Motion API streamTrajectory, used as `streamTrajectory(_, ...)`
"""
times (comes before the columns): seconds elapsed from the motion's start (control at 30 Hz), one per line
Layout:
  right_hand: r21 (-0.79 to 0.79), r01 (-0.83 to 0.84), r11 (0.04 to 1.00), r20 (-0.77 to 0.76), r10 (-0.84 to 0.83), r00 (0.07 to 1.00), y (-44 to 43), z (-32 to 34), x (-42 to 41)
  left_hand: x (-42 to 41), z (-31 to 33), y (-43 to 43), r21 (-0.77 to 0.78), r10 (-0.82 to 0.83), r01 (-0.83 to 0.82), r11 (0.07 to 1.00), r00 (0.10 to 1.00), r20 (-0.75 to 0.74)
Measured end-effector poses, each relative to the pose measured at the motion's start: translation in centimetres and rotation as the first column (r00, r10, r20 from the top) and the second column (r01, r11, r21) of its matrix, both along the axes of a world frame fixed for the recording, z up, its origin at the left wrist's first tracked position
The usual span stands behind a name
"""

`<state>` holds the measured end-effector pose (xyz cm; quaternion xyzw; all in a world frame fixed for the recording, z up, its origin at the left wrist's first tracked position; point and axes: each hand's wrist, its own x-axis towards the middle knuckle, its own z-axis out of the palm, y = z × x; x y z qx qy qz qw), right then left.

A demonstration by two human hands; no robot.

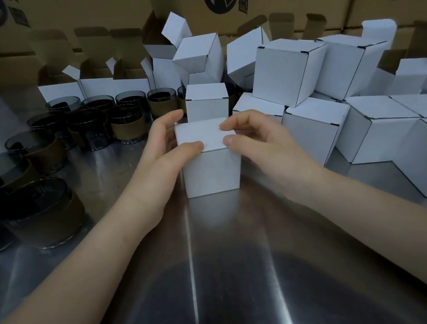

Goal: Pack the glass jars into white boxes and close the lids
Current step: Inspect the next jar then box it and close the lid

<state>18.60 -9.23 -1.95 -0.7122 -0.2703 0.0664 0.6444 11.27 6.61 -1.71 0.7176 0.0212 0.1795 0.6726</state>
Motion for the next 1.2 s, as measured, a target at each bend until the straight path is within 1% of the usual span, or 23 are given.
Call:
streamTrajectory(0.13,0.007,0.001,1.000,-0.072,0.000,0.997,0.1,0.3,0.2,0.2,0.1,0.1,-0.017,0.005,-0.005,1.000,1.000,-0.012)
streamTrajectory(0.27,0.042,0.021,0.999,-0.096,-0.017,0.995,0.2,0.4,0.0,0.3,0.0,0.1,0.000,0.002,-0.002,1.000,1.000,-0.003)
streamTrajectory(0.37,0.048,0.041,0.998,-0.056,-0.038,0.998,0.2,0.2,-0.1,0.1,-0.1,0.0,0.020,-0.005,0.004,1.000,0.999,0.035)
streamTrajectory(0.5,0.039,0.122,0.992,0.063,-0.124,0.990,0.4,-0.1,-0.4,-0.2,-0.1,-0.3,0.077,0.024,-0.030,0.997,0.997,0.079)
streamTrajectory(0.57,0.025,0.139,0.990,0.114,-0.141,0.983,0.4,-0.2,-0.6,-0.3,-0.3,-0.4,0.120,0.069,-0.079,0.990,0.994,0.087)
streamTrajectory(0.63,0.003,0.117,0.993,0.129,-0.116,0.985,0.4,-0.3,-0.7,-0.2,-0.4,-0.3,0.194,0.151,-0.161,0.968,0.986,0.066)
streamTrajectory(0.7,-0.040,0.086,0.996,0.142,-0.079,0.987,0.2,-0.4,-0.7,-0.1,-0.6,0.1,0.275,0.267,-0.270,0.923,0.962,0.049)
streamTrajectory(0.77,-0.063,0.068,0.996,0.138,-0.059,0.989,0.2,-0.5,-0.7,-0.1,-0.7,0.4,0.313,0.380,-0.378,0.872,0.923,0.055)
streamTrajectory(0.83,-0.069,0.059,0.996,0.128,-0.050,0.990,0.2,-0.7,-0.6,-0.1,-0.8,0.5,0.285,0.453,-0.446,0.849,0.890,0.044)
streamTrajectory(0.93,-0.062,0.029,0.998,0.099,-0.023,0.995,0.3,-0.9,-0.6,-0.1,-0.9,0.8,0.199,0.466,-0.455,0.868,0.885,-0.008)
streamTrajectory(1.07,-0.067,0.031,0.997,0.102,-0.024,0.994,0.4,-1.1,-0.6,-0.2,-1.0,1.1,0.147,0.420,-0.415,0.898,0.907,-0.002)
streamTrajectory(1.2,-0.075,0.078,0.994,0.107,-0.069,0.992,0.4,-1.2,-0.6,0.1,-1.2,1.3,0.135,0.352,-0.347,0.928,0.936,-0.012)
